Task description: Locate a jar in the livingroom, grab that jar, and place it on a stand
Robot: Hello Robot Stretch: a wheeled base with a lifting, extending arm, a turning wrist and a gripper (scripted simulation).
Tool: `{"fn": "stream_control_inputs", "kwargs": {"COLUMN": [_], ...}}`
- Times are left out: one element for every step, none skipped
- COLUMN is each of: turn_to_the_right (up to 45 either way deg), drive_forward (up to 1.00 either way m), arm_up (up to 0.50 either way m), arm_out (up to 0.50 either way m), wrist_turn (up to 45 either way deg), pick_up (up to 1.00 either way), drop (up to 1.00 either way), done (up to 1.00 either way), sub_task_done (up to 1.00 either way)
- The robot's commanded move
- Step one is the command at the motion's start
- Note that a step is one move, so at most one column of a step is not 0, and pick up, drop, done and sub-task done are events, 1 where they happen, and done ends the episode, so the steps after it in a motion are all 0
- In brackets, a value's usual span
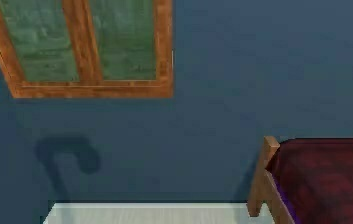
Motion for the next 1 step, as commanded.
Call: {"fn": "stream_control_inputs", "kwargs": {"turn_to_the_right": [-45.0], "drive_forward": [0.0], "arm_up": [0.0], "arm_out": [0.0], "wrist_turn": [0.0], "pick_up": [0.0], "drop": [0.0], "done": [0.0], "sub_task_done": [0.0]}}
